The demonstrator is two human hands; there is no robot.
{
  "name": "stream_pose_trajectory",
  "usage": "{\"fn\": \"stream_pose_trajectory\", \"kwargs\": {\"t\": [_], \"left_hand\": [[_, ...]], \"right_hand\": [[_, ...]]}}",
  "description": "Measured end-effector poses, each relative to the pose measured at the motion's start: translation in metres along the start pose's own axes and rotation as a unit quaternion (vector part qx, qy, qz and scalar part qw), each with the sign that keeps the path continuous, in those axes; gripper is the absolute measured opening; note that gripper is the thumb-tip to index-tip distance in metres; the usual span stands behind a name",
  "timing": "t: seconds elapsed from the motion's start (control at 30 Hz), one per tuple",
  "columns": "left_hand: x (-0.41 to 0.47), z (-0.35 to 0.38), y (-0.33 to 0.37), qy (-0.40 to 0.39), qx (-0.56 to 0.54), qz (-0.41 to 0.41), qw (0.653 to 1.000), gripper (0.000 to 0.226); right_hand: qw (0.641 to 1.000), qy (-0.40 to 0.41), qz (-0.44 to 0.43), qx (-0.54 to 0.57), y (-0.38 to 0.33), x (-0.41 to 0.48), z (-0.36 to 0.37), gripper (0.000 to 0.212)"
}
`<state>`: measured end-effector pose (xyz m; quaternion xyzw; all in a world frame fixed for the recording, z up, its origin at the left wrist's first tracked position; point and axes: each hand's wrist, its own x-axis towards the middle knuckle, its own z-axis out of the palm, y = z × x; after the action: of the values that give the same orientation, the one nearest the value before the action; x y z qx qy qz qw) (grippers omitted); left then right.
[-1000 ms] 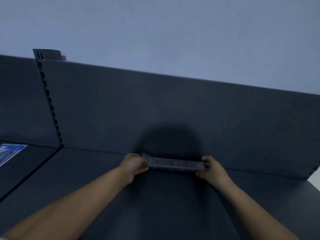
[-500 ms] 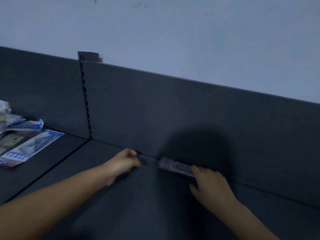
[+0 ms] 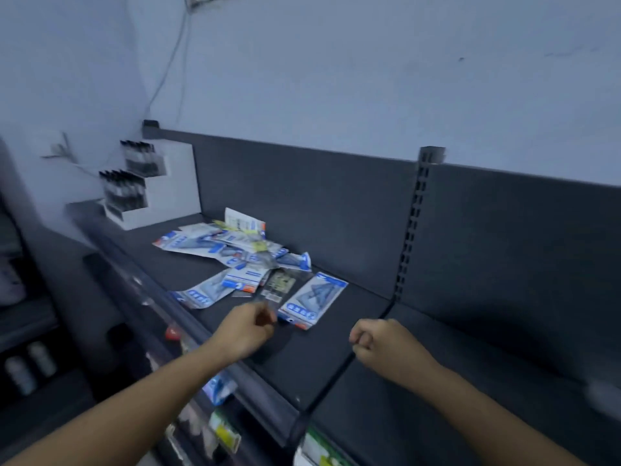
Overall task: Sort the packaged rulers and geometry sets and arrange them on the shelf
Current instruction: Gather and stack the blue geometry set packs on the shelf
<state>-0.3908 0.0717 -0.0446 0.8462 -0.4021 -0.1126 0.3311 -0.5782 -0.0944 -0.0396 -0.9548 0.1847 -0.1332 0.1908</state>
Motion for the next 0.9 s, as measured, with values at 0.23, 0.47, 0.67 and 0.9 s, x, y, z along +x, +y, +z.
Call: {"fn": "stream_pose_trajectory", "kwargs": {"t": [0.23,0.47,0.67,0.9], "left_hand": [[0.031,-0.056,-0.088,0.066,0.097,0.048,0.992,0.020],[0.090,-0.073,-0.137,0.009,0.270,-0.038,0.962,0.054],[0.136,-0.092,-0.160,-0.041,0.294,0.064,0.953,0.049],[0.184,-0.118,-0.153,-0.031,0.027,0.189,0.981,0.071]], "right_hand": [[0.998,-0.009,0.048,0.044,-0.063,0.112,0.072,0.017],[0.969,-0.140,0.059,-0.196,-0.068,0.151,0.071,0.017],[0.974,-0.069,0.120,-0.181,-0.044,0.173,0.047,0.030],[0.952,0.238,0.166,0.096,-0.087,0.249,0.001,0.010]]}}
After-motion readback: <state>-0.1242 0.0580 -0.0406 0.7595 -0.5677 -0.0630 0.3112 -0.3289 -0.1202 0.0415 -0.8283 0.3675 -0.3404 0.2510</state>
